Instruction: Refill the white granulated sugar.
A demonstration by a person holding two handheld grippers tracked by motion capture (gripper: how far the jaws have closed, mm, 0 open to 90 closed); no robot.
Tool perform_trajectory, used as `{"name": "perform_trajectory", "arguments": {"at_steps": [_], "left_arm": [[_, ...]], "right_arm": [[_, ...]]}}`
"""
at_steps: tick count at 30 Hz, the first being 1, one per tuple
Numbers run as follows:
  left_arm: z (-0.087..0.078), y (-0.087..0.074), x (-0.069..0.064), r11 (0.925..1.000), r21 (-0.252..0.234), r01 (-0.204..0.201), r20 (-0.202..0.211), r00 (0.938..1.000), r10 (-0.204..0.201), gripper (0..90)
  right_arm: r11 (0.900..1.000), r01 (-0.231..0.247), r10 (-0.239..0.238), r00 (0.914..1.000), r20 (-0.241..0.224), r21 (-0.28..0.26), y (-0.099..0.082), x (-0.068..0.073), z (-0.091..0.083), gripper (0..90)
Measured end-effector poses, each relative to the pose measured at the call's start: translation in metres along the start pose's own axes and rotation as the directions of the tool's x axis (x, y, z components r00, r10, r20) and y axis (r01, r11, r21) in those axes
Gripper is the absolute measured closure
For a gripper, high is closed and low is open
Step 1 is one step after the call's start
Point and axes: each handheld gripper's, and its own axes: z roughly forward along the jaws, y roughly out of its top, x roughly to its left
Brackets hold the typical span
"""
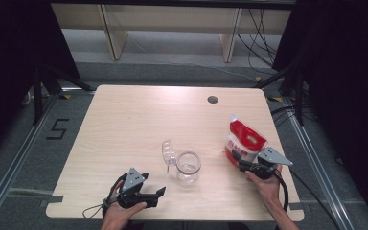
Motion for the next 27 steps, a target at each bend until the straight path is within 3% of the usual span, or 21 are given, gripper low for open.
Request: {"name": "perform_trajectory", "arguments": {"at_steps": [2, 3, 6, 8, 11, 17, 18, 25, 27], "left_arm": [[0.0005, -0.0001, 0.0001, 1.0000, -0.002, 0.004, -0.001, 1.0000, -0.004, 17.6], [0.0004, 0.0000, 0.0001, 1.0000, -0.002, 0.004, -0.001, 1.0000, -0.004, 17.6], [0.0004, -0.0001, -0.0001, 1.0000, 0.002, 0.001, -0.002, 1.0000, -0.001, 17.6], [0.0003, -0.0001, 0.0002, 1.0000, 0.003, -0.003, 0.000, 1.0000, 0.003, 17.6], [0.0001, -0.0001, 0.0001, 1.0000, 0.002, -0.002, 0.000, 1.0000, 0.002, 17.6], [0.0001, -0.0002, -0.0008, 1.0000, 0.006, 0.003, 0.016, 0.9999, -0.003, 17.6], [0.0001, -0.0002, -0.0010, 1.0000, 0.006, 0.003, 0.016, 0.9999, -0.003, 17.6], [0.0001, -0.0002, -0.0009, 1.0000, 0.008, 0.000, 0.016, 0.9999, -0.001, 17.6], [0.0000, 0.0001, -0.0003, 0.9998, 0.011, -0.016, 0.014, 0.9998, 0.016, 17.6]], "right_arm": [[0.9995, -0.033, 0.033, 0.9992, 0.022, -0.003, -0.0008, 0.0022, -0.0004, 32.2], [0.9998, -0.018, 0.018, 0.9997, 0.015, -0.011, -0.0006, 0.0006, 0.0002, 32.3], [0.9998, -0.022, 0.022, 0.9997, 0.009, -0.003, -0.0003, 0.0008, -0.0005, 33.0], [0.9993, -0.022, 0.023, 0.9995, 0.021, -0.030, -0.0013, 0.0011, 0.0010, 34.5], [0.9991, -0.036, 0.036, 0.9993, 0.002, -0.024, -0.0012, 0.0018, 0.0012, 35.2], [0.9996, -0.005, 0.004, 0.9999, -0.015, -0.028, -0.0012, -0.0016, 0.0026, 36.1], [0.9990, -0.035, 0.035, 0.9994, -0.009, -0.030, -0.0015, 0.0000, 0.0015, 36.3], [0.9989, -0.036, 0.036, 0.9992, -0.016, -0.031, -0.0022, -0.0012, 0.0021, 39.1], [0.9987, -0.037, 0.036, 0.9992, -0.018, -0.036, -0.0023, -0.0011, 0.0024, 39.2]]}}
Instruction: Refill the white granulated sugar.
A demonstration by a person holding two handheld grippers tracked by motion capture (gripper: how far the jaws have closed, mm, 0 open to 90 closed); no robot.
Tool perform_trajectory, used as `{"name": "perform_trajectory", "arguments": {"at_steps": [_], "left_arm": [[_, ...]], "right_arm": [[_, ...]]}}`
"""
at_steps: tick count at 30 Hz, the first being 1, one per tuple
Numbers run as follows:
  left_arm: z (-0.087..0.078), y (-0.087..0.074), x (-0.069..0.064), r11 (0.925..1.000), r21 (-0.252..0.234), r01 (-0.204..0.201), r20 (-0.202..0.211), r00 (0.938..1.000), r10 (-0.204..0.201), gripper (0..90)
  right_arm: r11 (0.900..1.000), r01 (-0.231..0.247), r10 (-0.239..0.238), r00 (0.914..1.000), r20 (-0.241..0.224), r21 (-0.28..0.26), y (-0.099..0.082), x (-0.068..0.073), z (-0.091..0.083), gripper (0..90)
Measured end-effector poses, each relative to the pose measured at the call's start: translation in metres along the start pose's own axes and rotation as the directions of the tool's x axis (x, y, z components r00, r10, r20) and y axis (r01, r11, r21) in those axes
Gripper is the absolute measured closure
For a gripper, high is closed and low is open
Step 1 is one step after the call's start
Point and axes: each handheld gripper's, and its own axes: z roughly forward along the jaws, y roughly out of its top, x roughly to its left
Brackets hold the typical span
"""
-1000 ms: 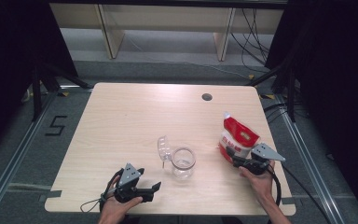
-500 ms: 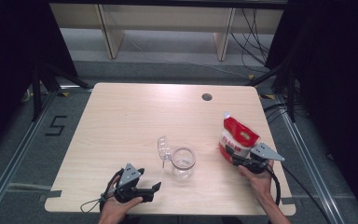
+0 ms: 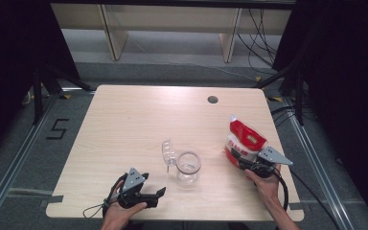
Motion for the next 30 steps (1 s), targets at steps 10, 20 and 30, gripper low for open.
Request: {"name": "perform_trajectory", "arguments": {"at_steps": [10, 20, 30], "left_arm": [[0.001, 0.000, -0.002, 0.9997, -0.007, 0.021, 0.009, 0.9997, -0.021, 17.6], [0.001, 0.000, -0.001, 1.0000, 0.003, 0.005, 0.008, 1.0000, -0.005, 19.1], [-0.001, 0.000, -0.002, 0.9999, 0.001, 0.017, 0.013, 0.9998, -0.017, 19.0]], "right_arm": [[0.9998, 0.003, -0.003, 0.9998, -0.018, -0.020, 0.000, -0.002, 0.003, 41.6], [0.9995, 0.001, -0.001, 1.0000, 0.004, 0.032, 0.007, 0.006, 0.002, 45.4], [0.9992, 0.005, -0.004, 0.9999, -0.015, 0.040, 0.011, 0.013, 0.002, 46.6]]}}
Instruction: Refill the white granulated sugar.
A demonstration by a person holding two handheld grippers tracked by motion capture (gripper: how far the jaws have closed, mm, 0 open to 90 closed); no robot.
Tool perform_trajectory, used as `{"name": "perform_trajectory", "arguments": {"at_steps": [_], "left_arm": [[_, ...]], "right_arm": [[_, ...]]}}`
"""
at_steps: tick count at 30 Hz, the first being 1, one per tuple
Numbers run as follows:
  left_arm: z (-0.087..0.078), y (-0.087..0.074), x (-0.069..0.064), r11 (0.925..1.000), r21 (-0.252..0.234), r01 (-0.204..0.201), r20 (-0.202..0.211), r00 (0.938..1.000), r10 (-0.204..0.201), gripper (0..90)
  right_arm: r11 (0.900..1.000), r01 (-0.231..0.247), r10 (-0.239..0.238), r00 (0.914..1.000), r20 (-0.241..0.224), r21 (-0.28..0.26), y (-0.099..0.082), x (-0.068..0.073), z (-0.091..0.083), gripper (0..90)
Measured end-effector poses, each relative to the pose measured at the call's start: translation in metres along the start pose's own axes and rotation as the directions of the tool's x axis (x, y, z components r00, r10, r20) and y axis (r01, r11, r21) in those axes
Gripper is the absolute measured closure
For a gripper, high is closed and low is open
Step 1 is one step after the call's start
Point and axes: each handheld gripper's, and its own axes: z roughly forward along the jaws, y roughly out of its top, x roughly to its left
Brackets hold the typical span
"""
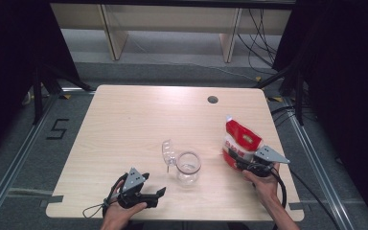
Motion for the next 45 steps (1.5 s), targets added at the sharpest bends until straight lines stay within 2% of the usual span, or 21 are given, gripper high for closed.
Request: {"name": "perform_trajectory", "arguments": {"at_steps": [3, 7, 8, 11, 13, 18, 20, 22, 23, 26, 28, 30, 33, 34, 35, 36, 39, 40, 41, 43, 45], "left_arm": [[0.000, 0.000, 0.000, 0.9997, -0.007, 0.023, 0.003, 0.9997, -0.023, 19.0], [-0.001, 0.001, 0.002, 1.0000, -0.007, -0.002, 0.002, 1.0000, 0.002, 18.9], [-0.001, 0.000, 0.001, 0.9999, -0.004, 0.011, 0.005, 0.9999, -0.011, 18.9], [-0.001, 0.000, 0.000, 0.9994, -0.009, 0.035, 0.010, 0.9994, -0.035, 18.8], [-0.001, 0.000, 0.001, 0.9995, -0.012, 0.028, 0.007, 0.9996, -0.028, 18.7], [-0.001, 0.000, 0.001, 0.9994, -0.013, 0.033, 0.008, 0.9994, -0.033, 18.7], [-0.001, 0.000, 0.000, 0.9993, -0.013, 0.036, 0.012, 0.9993, -0.036, 18.7], [-0.001, 0.000, 0.000, 0.9992, -0.013, 0.038, 0.015, 0.9992, -0.038, 18.7], [-0.001, 0.000, 0.000, 0.9992, -0.012, 0.038, 0.015, 0.9991, -0.038, 18.7], [-0.002, 0.001, 0.002, 0.9998, -0.012, 0.015, 0.004, 0.9999, -0.015, 18.7], [-0.002, 0.000, 0.001, 0.9994, -0.012, 0.033, 0.016, 0.9993, -0.033, 18.7], [-0.002, 0.001, 0.003, 0.9998, -0.012, 0.016, 0.011, 0.9998, -0.016, 18.7], [-0.002, 0.001, 0.002, 0.9996, -0.012, 0.023, 0.010, 0.9997, -0.023, 18.6], [-0.002, 0.000, 0.000, 0.9983, -0.013, 0.056, 0.022, 0.9982, -0.056, 18.6], [-0.002, 0.001, 0.003, 0.9998, -0.014, 0.016, 0.012, 0.9998, -0.016, 18.6], [-0.002, 0.001, 0.002, 0.9997, -0.013, 0.020, 0.016, 0.9997, -0.019, 18.6], [-0.002, 0.000, 0.003, 0.9999, -0.013, 0.010, -0.005, 0.9999, -0.011, 18.6], [-0.002, 0.001, 0.003, 0.9999, -0.012, 0.006, -0.007, 1.0000, -0.006, 18.6], [-0.002, 0.000, 0.003, 0.9999, -0.014, 0.011, -0.003, 0.9999, -0.011, 18.6], [-0.002, 0.000, 0.003, 0.9999, -0.013, 0.009, -0.005, 0.9999, -0.009, 18.5], [-0.002, 0.000, 0.003, 0.9999, -0.008, 0.009, -0.008, 0.9999, -0.009, 18.5]], "right_arm": [[0.9997, 0.013, -0.014, 0.9997, -0.019, -0.022, 0.002, 0.003, 0.002, 46.7], [0.9985, 0.016, -0.017, 0.9993, -0.034, -0.052, 0.006, 0.006, 0.000, 46.8], [0.9995, -0.013, 0.012, 0.9997, -0.023, -0.030, 0.007, 0.010, -0.002, 46.9], [0.9984, 0.022, -0.024, 0.9991, -0.034, -0.052, 0.010, 0.009, -0.003, 46.9], [0.9992, -0.002, 0.000, 0.9995, -0.032, -0.040, 0.010, 0.010, -0.006, 46.9], [0.9989, 0.011, -0.013, 0.9988, -0.047, -0.045, 0.014, 0.013, -0.014, 47.0], [0.9993, 0.023, -0.024, 0.9989, -0.039, -0.029, 0.015, 0.016, -0.017, 47.0], [0.9943, 0.085, -0.088, 0.9944, -0.058, -0.064, 0.018, 0.016, -0.017, 47.0], [0.9954, 0.089, -0.091, 0.9943, -0.057, -0.035, 0.019, 0.018, -0.019, 47.1], [0.9908, 0.129, -0.130, 0.9913, -0.020, -0.041, 0.023, 0.024, -0.023, 47.1], [0.9788, 0.199, -0.200, 0.9795, -0.020, -0.047, 0.026, 0.024, -0.024, 47.1], [0.9834, 0.177, -0.178, 0.9840, -0.015, -0.039, 0.026, 0.028, -0.025, 47.2], [0.9657, 0.259, -0.259, 0.9659, 0.004, -0.022, 0.029, 0.030, -0.026, 47.2], [0.9633, 0.268, -0.268, 0.9634, 0.007, -0.014, 0.029, 0.032, -0.026, 47.2], [0.9598, 0.281, -0.281, 0.9598, 0.000, -0.008, 0.029, 0.033, -0.026, 47.2], [0.9507, 0.310, -0.310, 0.9508, 0.010, -0.012, 0.030, 0.033, -0.026, 47.2], [0.9493, 0.314, -0.314, 0.9494, -0.006, -0.017, 0.031, 0.037, -0.025, 47.3], [0.9541, 0.299, -0.299, 0.9540, -0.020, 0.006, 0.030, 0.039, -0.026, 47.3], [0.9483, 0.317, -0.317, 0.9482, -0.019, 0.009, 0.030, 0.040, -0.026, 47.4], [0.9257, 0.378, -0.378, 0.9256, 0.004, 0.003, 0.032, 0.040, -0.025, 47.4], [0.9153, 0.403, -0.403, 0.9153, -0.007, 0.001, 0.033, 0.042, -0.025, 47.4]]}}
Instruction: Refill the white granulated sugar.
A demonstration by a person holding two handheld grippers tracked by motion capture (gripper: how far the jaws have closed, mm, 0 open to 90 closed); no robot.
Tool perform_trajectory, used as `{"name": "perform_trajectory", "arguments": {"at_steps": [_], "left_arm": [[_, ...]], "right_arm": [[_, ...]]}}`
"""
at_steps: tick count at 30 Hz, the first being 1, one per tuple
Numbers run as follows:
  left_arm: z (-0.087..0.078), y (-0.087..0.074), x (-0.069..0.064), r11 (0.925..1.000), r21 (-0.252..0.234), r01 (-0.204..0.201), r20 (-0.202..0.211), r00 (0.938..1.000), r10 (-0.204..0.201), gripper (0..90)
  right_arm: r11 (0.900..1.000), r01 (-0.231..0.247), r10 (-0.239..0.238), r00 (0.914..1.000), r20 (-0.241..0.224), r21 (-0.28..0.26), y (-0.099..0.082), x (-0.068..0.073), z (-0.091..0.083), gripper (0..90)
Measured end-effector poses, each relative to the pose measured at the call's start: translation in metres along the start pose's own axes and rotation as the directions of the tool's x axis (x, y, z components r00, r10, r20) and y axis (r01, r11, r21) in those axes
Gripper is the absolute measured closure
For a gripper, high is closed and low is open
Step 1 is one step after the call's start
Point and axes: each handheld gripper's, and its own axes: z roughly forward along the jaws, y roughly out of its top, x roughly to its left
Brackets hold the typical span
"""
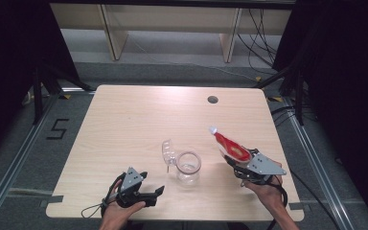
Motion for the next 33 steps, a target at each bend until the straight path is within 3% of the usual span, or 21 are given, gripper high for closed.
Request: {"name": "perform_trajectory", "arguments": {"at_steps": [3, 7, 8, 9, 10, 12, 15, 19, 20, 21, 22, 23, 24, 25, 26, 28, 29, 30, 31, 32, 33], "left_arm": [[0.001, 0.000, 0.000, 1.0000, -0.008, -0.002, -0.003, 1.0000, 0.002, 18.5], [0.000, 0.000, 0.001, 0.9999, 0.003, -0.011, -0.011, 0.9999, 0.011, 18.5], [0.000, 0.000, 0.000, 1.0000, 0.003, 0.002, -0.010, 0.9999, -0.002, 18.5], [0.001, 0.000, 0.001, 1.0000, 0.000, -0.005, -0.011, 0.9999, 0.005, 18.5], [0.001, 0.000, 0.000, 0.9999, -0.008, 0.011, -0.006, 0.9999, -0.011, 18.6], [0.000, 0.000, 0.001, 0.9998, 0.004, -0.017, -0.007, 0.9998, 0.018, 18.5], [0.000, 0.000, 0.001, 0.9999, 0.001, -0.015, -0.011, 0.9998, 0.015, 18.5], [0.000, 0.000, 0.001, 1.0000, -0.001, -0.006, -0.017, 0.9998, 0.006, 18.5], [0.001, 0.000, 0.000, 1.0000, -0.002, -0.007, -0.016, 0.9999, 0.007, 18.6], [0.001, 0.000, -0.001, 1.0000, -0.007, 0.005, -0.012, 0.9999, -0.005, 18.5], [0.000, 0.001, 0.001, 0.9997, 0.000, -0.025, -0.025, 0.9994, 0.025, 18.5], [0.000, 0.001, 0.002, 0.9993, 0.003, -0.038, -0.032, 0.9987, 0.038, 18.5], [0.000, 0.001, 0.002, 0.9993, 0.001, -0.038, -0.033, 0.9987, 0.038, 18.5], [0.001, 0.000, 0.001, 0.9999, -0.004, -0.011, -0.024, 0.9997, 0.011, 18.5], [0.000, 0.000, 0.002, 0.9998, -0.001, -0.022, -0.030, 0.9993, 0.022, 18.5], [0.000, 0.001, 0.002, 0.9997, -0.001, -0.025, -0.033, 0.9992, 0.025, 18.5], [0.000, 0.000, 0.001, 0.9999, -0.003, -0.012, -0.028, 0.9995, 0.012, 18.5], [0.000, 0.000, -0.001, 1.0000, -0.006, 0.004, -0.018, 0.9998, -0.004, 18.5], [0.000, 0.000, 0.000, 1.0000, -0.002, -0.009, -0.022, 0.9997, 0.009, 18.5], [-0.001, 0.000, -0.001, 1.0000, -0.005, 0.007, -0.029, 0.9995, -0.007, 18.5], [-0.001, 0.000, 0.001, 1.0000, -0.004, -0.008, -0.036, 0.9993, 0.008, 18.5]], "right_arm": [[0.9987, 0.052, -0.052, 0.9986, -0.004, 0.002, 0.003, 0.001, 0.000, 47.5], [0.9960, 0.086, -0.086, 0.9963, -0.001, 0.024, 0.004, 0.003, 0.000, 47.5], [0.9877, 0.151, -0.152, 0.9883, 0.014, 0.041, 0.006, 0.003, 0.000, 47.6], [0.9886, 0.142, -0.143, 0.9896, 0.016, 0.050, 0.007, 0.004, 0.000, 47.6], [0.9863, 0.158, -0.159, 0.9871, 0.018, 0.046, 0.007, 0.004, 0.000, 47.6], [0.9815, 0.185, -0.186, 0.9825, 0.014, 0.051, 0.009, 0.005, -0.001, 47.7], [0.9713, 0.227, -0.229, 0.9732, 0.020, 0.071, 0.011, 0.008, -0.003, 47.7], [0.9486, 0.301, -0.304, 0.9525, 0.020, 0.099, 0.012, 0.014, -0.002, 47.8], [0.9349, 0.338, -0.342, 0.9395, 0.021, 0.108, 0.013, 0.014, -0.002, 47.9], [0.9291, 0.353, -0.357, 0.9339, 0.018, 0.110, 0.013, 0.016, -0.001, 47.9], [0.9223, 0.372, -0.375, 0.9271, 0.011, 0.106, 0.014, 0.016, -0.001, 47.9], [0.9224, 0.370, -0.374, 0.9273, 0.016, 0.110, 0.014, 0.018, -0.001, 47.9], [0.9150, 0.389, -0.392, 0.9199, 0.011, 0.108, 0.015, 0.018, -0.001, 48.0], [0.9152, 0.386, -0.391, 0.9203, 0.017, 0.115, 0.015, 0.019, -0.002, 48.0], [0.9034, 0.414, -0.418, 0.9081, 0.016, 0.110, 0.016, 0.019, -0.001, 48.0], [0.9020, 0.416, -0.421, 0.9071, 0.019, 0.116, 0.016, 0.020, -0.003, 48.1], [0.8929, 0.434, -0.439, 0.8982, 0.018, 0.119, 0.017, 0.020, -0.002, 48.1], [0.8915, 0.435, -0.442, 0.8969, 0.025, 0.125, 0.017, 0.021, -0.003, 48.1], [0.8894, 0.439, -0.445, 0.8952, 0.021, 0.126, 0.017, 0.022, -0.004, 48.1], [0.8814, 0.454, -0.461, 0.8871, 0.026, 0.130, 0.017, 0.022, -0.005, 48.2], [0.8684, 0.478, -0.485, 0.8744, 0.024, 0.134, 0.018, 0.022, -0.005, 48.2]]}}
